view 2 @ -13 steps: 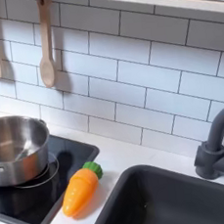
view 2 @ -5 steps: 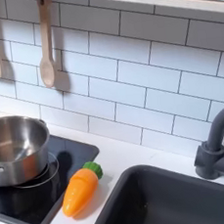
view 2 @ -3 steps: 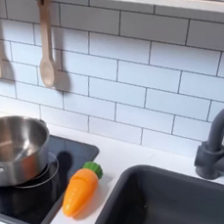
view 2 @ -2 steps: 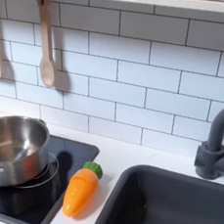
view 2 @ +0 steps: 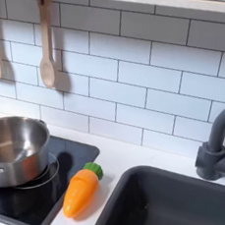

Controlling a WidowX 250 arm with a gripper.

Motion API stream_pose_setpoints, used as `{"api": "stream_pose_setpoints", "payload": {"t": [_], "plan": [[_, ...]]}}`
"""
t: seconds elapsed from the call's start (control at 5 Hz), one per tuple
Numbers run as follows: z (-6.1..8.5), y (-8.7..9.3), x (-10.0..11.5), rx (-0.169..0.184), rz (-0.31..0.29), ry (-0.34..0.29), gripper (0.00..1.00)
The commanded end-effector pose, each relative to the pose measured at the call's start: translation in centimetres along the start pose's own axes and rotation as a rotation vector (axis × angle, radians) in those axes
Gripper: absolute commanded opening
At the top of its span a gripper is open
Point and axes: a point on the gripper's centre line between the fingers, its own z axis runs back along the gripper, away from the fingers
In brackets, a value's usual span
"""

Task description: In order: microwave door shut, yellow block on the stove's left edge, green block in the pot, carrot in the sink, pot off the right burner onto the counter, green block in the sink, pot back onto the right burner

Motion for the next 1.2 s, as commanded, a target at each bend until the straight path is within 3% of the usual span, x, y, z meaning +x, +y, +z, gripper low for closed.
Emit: {"api": "stream_pose_setpoints", "payload": {"t": [0.0,0.4,1.0], "plan": [[-0.7,0.1,0.7,0.01,-0.003,0.0,1.0],[-1.6,-0.4,1.0,-0.002,-0.024,0.01,1.0],[-1.2,-2.3,1.2,-0.065,-0.097,-0.004,1.0]]}}
